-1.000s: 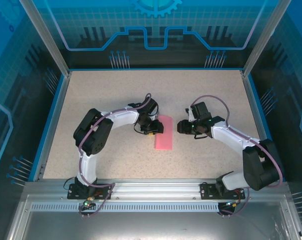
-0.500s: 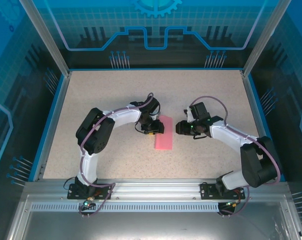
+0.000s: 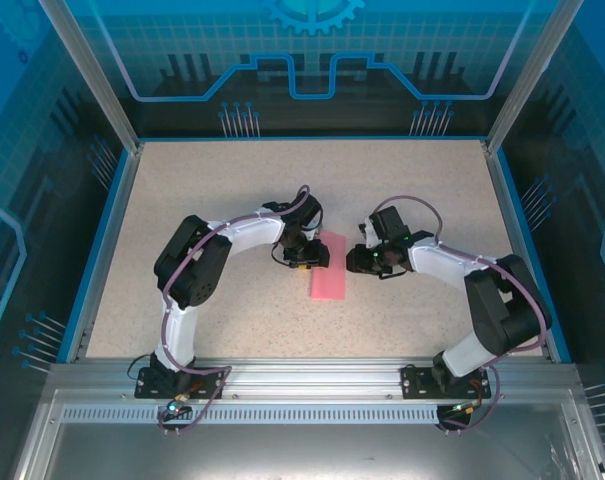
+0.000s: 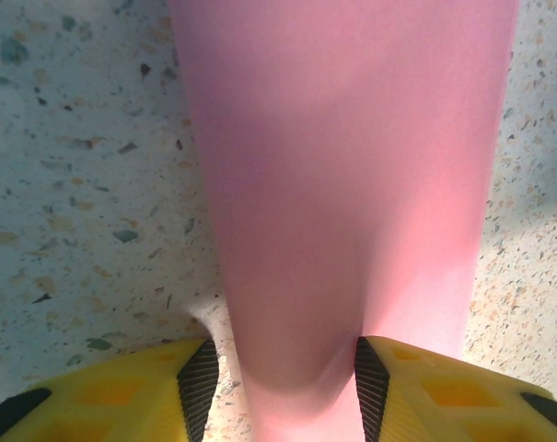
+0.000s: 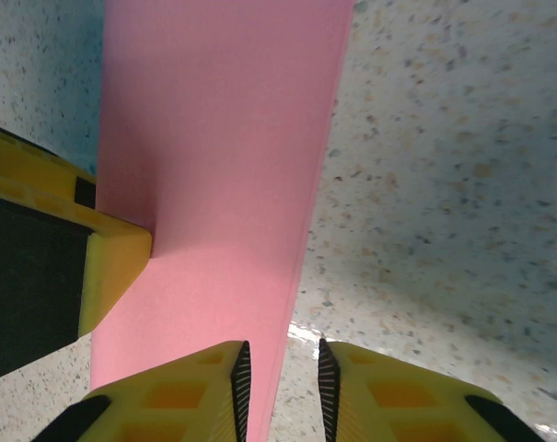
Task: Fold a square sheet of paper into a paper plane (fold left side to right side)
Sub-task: First fold in half a square sheet of paper at the center of the table.
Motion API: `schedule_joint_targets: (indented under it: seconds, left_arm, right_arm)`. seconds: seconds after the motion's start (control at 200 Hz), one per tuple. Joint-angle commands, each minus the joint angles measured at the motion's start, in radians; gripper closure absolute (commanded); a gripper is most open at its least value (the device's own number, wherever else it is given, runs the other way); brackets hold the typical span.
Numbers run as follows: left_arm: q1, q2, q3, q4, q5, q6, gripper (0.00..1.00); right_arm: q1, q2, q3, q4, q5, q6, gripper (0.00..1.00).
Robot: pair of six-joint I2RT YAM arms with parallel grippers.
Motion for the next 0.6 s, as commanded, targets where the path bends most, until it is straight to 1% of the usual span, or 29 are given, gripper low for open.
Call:
schedule_joint_targets:
  seconds: [0.0,0.145,0.165,0.295,0.45,0.595]
  left_arm:
    - [-0.035,0.081,-0.007,0.003,0.0,0.031,0.52]
    - [-0.035,0.081,-0.007,0.001,-0.003,0.029,0.52]
    - [-0.035,0.082,-0.008,0.001,-0.003,0.03,0.52]
    - [-0.037,0.084,-0.008,-0.002,-0.004,0.03,0.51]
    - [-0.037,0.084,-0.008,-0.005,-0.004,0.033,0.51]
    - [-0.038,0.084,-0.006,-0.006,-0.004,0.033,0.5]
  right_arm:
    - [0.021,0.041,0.043,0.017,-0.028,0.021,0.73]
    - [0.033,0.083,0.048,0.032,-0.036,0.032,0.75]
    - [0.035,0.088,0.077,0.032,-0.038,0.034,0.75]
    - [0.046,0.113,0.097,0.027,-0.033,0.037,0.77]
    - [0.048,0.105,0.097,0.015,-0.001,0.041,0.77]
    - [0.044,0.061,0.084,-0.009,0.067,0.044,0.76]
